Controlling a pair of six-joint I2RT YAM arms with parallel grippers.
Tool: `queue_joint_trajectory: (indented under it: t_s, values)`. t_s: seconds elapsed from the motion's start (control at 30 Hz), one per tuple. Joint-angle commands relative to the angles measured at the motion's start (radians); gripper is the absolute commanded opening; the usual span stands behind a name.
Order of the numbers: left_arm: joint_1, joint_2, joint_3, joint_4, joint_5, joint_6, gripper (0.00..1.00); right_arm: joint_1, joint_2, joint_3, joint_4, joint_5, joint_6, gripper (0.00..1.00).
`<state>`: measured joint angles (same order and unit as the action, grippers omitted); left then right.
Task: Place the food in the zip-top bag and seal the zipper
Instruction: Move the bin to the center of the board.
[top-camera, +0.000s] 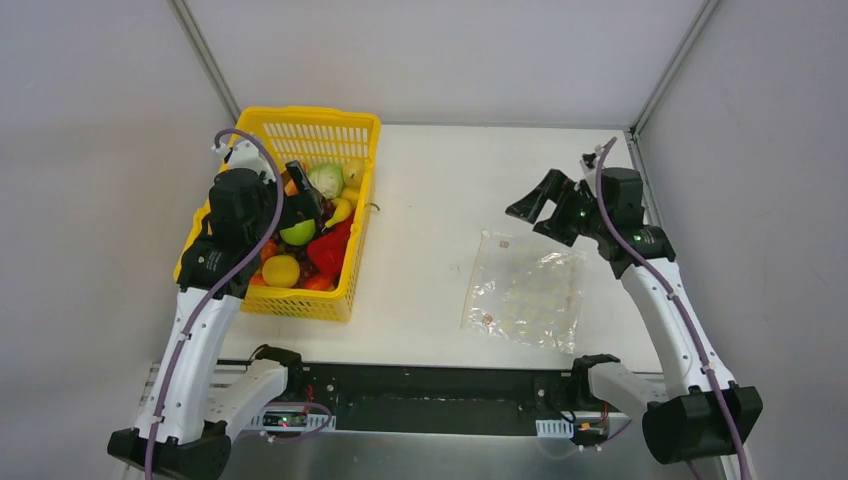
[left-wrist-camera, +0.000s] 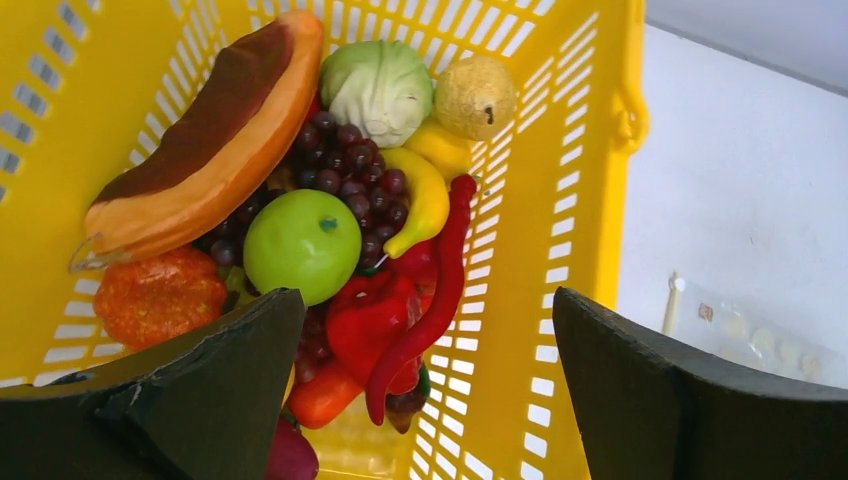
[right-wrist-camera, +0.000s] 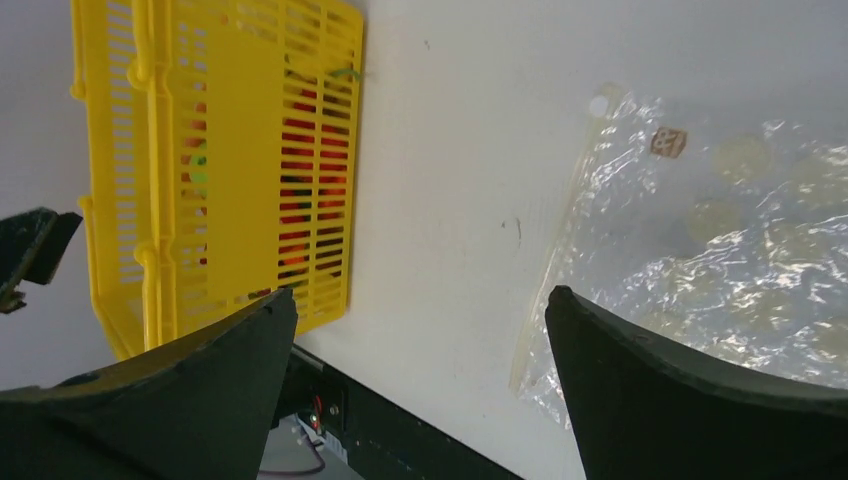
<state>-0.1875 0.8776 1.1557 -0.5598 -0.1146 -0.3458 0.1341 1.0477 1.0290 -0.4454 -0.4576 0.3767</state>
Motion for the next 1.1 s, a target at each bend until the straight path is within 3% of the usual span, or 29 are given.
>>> queue_joint_trajectory:
  t_s: [0.0,0.13,0.33,0.4,0.53,0.67,0.87,1.07]
  values:
    - [0.011,-0.061,-0.018,0.050,-0.128,-0.086,1.00,0.103,-0.021,-0.016,-0.027,0.053,-0.029,0.98]
    - [0.011,-0.139,-0.079,0.100,-0.137,-0.091,1.00,0.135,-0.030,-0.067,-0.033,0.066,-0.024,0.98]
    - [0.012,-0.277,-0.224,0.275,0.009,-0.178,1.00,0.168,-0.044,-0.107,-0.034,0.080,-0.023,0.98]
    - [0.012,-0.286,-0.249,0.341,0.139,-0.136,1.00,0.177,-0.046,-0.122,-0.035,0.085,-0.021,0.98]
    - [0.011,-0.181,-0.164,0.272,0.363,-0.115,1.00,0.201,-0.037,-0.151,-0.029,0.089,-0.002,0.99]
    - [-0.025,-0.030,-0.088,0.155,0.531,-0.061,1.00,0.245,-0.018,-0.178,-0.025,0.106,0.027,0.91]
    - [-0.216,0.097,-0.029,0.041,0.420,0.076,1.00,0.357,0.059,-0.190,-0.033,0.263,0.064,0.81]
    - [-0.248,0.153,0.008,-0.058,0.202,0.134,0.97,0.442,0.150,-0.196,-0.028,0.387,0.098,0.77]
